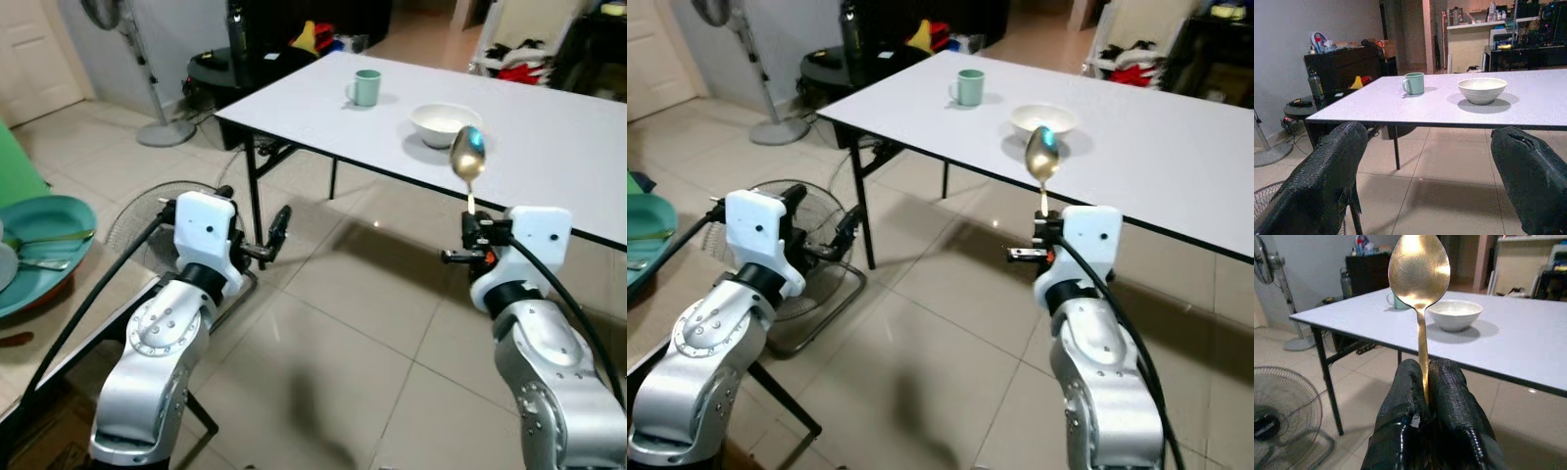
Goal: Setting the table
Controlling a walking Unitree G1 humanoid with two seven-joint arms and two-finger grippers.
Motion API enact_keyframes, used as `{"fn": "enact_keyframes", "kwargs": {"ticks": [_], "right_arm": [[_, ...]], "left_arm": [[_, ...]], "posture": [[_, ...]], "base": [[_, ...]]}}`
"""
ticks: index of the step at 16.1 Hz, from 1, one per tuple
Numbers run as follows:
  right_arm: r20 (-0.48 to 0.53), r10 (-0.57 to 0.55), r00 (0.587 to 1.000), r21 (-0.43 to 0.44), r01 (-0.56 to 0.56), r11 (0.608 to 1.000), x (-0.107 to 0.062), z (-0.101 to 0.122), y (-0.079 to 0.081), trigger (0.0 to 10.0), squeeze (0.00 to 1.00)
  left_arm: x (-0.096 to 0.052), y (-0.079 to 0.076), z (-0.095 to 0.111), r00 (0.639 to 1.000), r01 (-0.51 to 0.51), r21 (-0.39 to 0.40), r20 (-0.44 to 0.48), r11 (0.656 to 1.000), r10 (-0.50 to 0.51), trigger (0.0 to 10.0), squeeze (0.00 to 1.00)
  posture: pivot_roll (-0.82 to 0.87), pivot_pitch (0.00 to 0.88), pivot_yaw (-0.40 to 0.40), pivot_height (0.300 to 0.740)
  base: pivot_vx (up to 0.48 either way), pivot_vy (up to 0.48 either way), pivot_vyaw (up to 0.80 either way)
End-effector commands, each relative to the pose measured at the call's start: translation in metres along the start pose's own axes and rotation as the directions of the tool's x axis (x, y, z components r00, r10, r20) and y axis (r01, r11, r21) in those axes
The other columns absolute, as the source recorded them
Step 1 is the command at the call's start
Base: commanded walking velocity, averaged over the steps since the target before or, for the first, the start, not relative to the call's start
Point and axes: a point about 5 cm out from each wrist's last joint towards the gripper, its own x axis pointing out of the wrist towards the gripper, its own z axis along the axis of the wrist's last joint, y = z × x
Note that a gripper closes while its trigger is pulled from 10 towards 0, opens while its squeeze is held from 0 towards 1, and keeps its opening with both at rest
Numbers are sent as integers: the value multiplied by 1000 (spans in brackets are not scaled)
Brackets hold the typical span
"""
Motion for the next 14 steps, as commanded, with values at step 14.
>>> {"fn": "enact_keyframes", "kwargs": {"ticks": [14], "right_arm": [[-23,69,997,-21,-69,997,6,3,8,10000,0]], "left_arm": [[0,6,-3,1000,-4,-16,-17,1000,3,10000,0]], "posture": [[76,0,21,740]], "base": [[306,0,-229]]}}
